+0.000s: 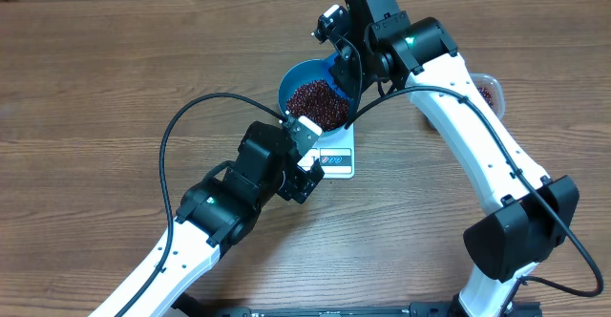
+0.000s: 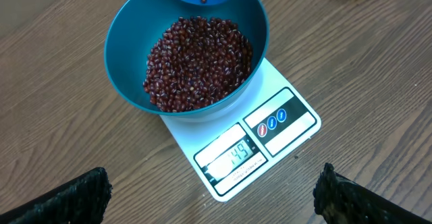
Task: Scoop item into bowl and weigh 150g on scale
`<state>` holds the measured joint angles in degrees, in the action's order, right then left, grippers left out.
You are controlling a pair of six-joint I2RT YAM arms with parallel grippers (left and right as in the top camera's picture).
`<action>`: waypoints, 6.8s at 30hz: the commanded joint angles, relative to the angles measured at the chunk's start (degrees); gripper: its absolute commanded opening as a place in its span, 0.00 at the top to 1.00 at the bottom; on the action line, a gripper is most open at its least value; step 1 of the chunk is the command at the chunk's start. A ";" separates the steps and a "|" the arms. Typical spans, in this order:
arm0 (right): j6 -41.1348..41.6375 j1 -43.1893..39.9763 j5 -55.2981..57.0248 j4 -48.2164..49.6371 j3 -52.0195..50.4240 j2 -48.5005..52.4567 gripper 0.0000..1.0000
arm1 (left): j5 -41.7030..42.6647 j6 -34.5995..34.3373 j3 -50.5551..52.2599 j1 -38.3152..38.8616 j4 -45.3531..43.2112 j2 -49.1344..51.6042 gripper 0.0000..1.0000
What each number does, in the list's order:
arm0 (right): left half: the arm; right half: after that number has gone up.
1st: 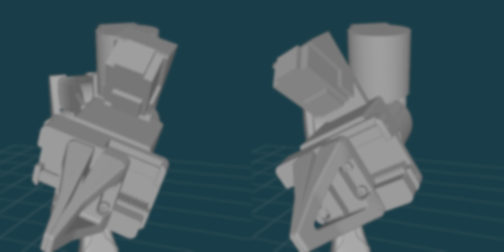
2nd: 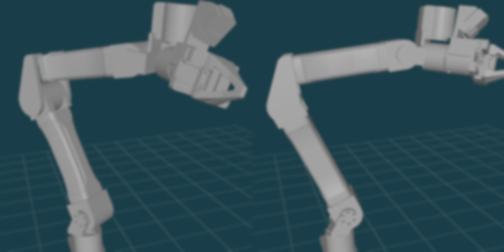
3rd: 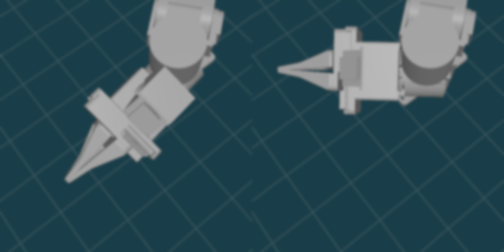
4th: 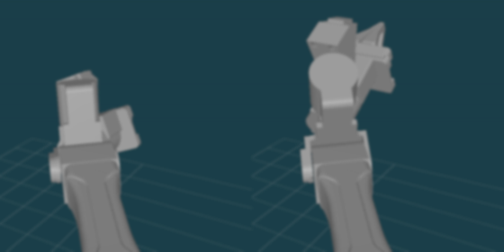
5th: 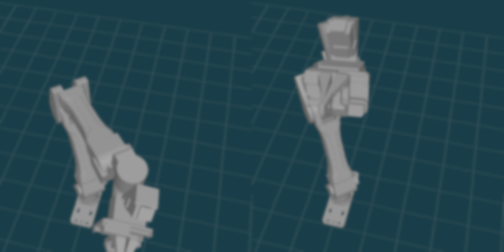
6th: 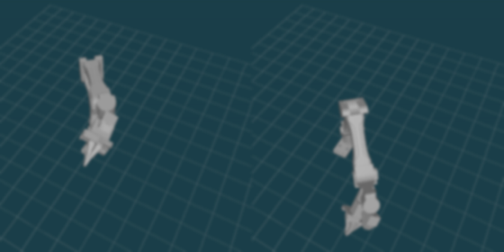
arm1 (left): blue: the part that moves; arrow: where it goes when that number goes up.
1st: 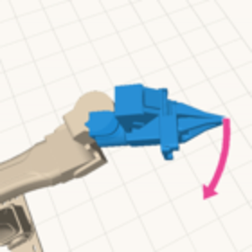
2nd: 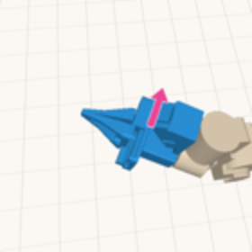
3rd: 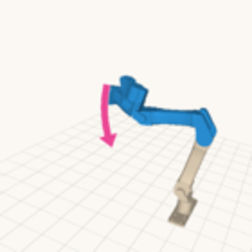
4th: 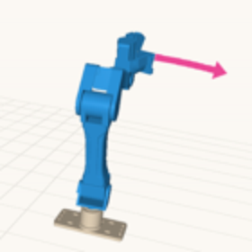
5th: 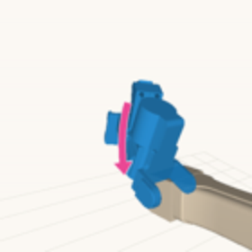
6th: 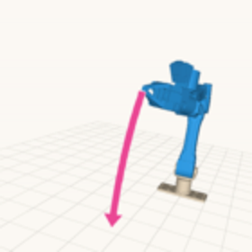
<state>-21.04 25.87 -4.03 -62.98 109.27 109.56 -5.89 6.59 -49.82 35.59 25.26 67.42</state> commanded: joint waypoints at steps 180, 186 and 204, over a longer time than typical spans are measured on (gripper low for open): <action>25.44 -23.12 -32.13 6.12 1.86 -3.58 0.96 | -0.70 1.14 0.28 0.04 0.22 0.42 0.00; 25.07 -32.33 -31.54 4.81 1.86 -6.93 0.96 | -0.70 1.14 0.28 0.04 0.22 0.42 0.00; 16.22 -38.99 -6.36 -8.33 1.86 -11.54 0.96 | -0.70 1.14 0.28 0.04 0.22 0.42 0.00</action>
<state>-2.55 -13.93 -17.50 -70.94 109.73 99.15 -5.89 6.59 -49.82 35.59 25.65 67.42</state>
